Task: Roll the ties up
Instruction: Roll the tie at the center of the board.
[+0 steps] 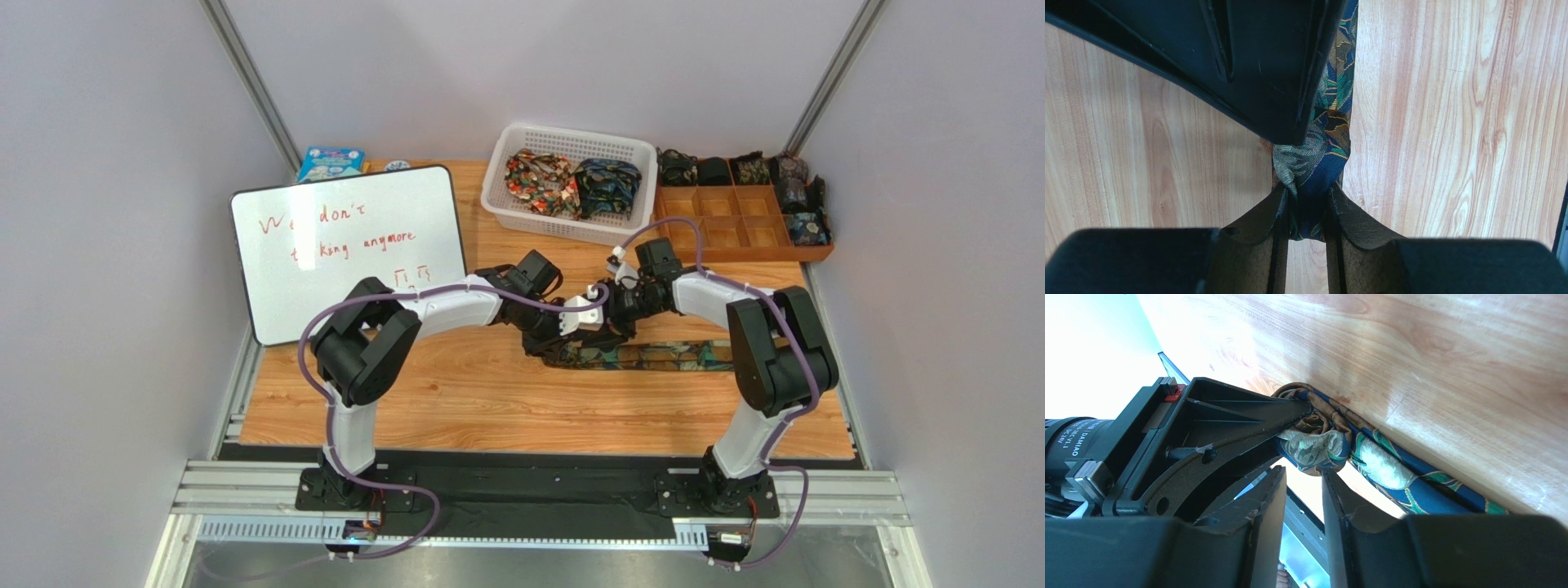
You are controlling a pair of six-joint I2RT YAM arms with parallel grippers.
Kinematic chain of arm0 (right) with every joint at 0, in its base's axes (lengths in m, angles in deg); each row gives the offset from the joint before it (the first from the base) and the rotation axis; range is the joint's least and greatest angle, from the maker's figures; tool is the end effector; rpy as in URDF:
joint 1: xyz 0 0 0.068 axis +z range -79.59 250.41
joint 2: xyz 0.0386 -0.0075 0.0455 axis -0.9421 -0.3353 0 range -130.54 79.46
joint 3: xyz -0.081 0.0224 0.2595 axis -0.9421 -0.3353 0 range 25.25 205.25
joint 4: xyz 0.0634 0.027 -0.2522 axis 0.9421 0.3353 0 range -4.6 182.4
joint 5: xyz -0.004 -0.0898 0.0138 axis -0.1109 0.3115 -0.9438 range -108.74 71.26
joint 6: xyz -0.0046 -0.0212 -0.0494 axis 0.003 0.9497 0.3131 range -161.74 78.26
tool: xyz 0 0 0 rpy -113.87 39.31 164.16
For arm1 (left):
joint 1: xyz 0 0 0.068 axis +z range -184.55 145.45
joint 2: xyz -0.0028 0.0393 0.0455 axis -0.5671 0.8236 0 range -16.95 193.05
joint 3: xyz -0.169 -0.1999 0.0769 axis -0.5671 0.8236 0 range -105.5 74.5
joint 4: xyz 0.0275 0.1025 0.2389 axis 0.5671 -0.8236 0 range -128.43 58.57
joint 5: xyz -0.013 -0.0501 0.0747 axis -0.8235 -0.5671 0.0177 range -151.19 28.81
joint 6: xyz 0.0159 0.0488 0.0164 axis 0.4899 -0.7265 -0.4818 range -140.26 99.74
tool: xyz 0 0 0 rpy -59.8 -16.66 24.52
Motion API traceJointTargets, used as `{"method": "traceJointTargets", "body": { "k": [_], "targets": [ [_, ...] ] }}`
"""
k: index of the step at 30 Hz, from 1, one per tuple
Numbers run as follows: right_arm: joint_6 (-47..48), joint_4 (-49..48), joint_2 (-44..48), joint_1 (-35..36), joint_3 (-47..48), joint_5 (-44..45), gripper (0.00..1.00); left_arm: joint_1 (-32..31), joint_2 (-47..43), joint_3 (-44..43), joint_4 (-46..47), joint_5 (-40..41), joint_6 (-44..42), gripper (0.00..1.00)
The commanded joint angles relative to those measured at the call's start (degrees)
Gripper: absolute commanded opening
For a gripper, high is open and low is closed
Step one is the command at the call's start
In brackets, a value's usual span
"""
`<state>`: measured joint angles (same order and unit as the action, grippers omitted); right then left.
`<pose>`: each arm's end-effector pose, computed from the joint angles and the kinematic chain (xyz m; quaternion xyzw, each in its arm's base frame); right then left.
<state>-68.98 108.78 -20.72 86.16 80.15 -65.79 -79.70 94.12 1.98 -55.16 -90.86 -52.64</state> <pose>0.2985 0.1112 0.1499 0.0167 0.9039 0.4272 0.0142 0.2645 -0.2906 0.1613 0.6355 0.6933 -0.2728 0.2025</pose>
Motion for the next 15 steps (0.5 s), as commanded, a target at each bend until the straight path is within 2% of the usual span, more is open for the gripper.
{"method": "traceJointTargets", "body": {
  "k": [1, 7, 11, 12, 15],
  "targets": [
    [-1.05, -0.78, -0.27, 2.00, -0.40, -0.94, 0.36, -0.12, 0.38, 0.09, -1.50, 3.74, -0.75, 0.24],
    [-1.67, -3.60, -3.61, 4.11, 0.74, -0.33, 0.36, -0.12, 0.73, -0.79, -2.20, 3.92, -0.75, 0.25],
    [-0.80, -2.64, -5.02, 4.38, 1.18, 0.02, 0.27, -0.12, 0.73, -0.79, -2.47, 4.01, -0.84, 0.28],
    [0.34, -2.02, -5.11, 4.38, 1.35, 0.29, 0.15, -0.03, 0.73, -0.79, -2.47, 3.92, -0.84, 0.28],
    [1.32, -0.44, -5.29, 3.77, 1.27, 0.99, 0.00, -0.12, 0.38, -0.35, -2.64, 3.66, -1.02, 0.34]
  ]
}}
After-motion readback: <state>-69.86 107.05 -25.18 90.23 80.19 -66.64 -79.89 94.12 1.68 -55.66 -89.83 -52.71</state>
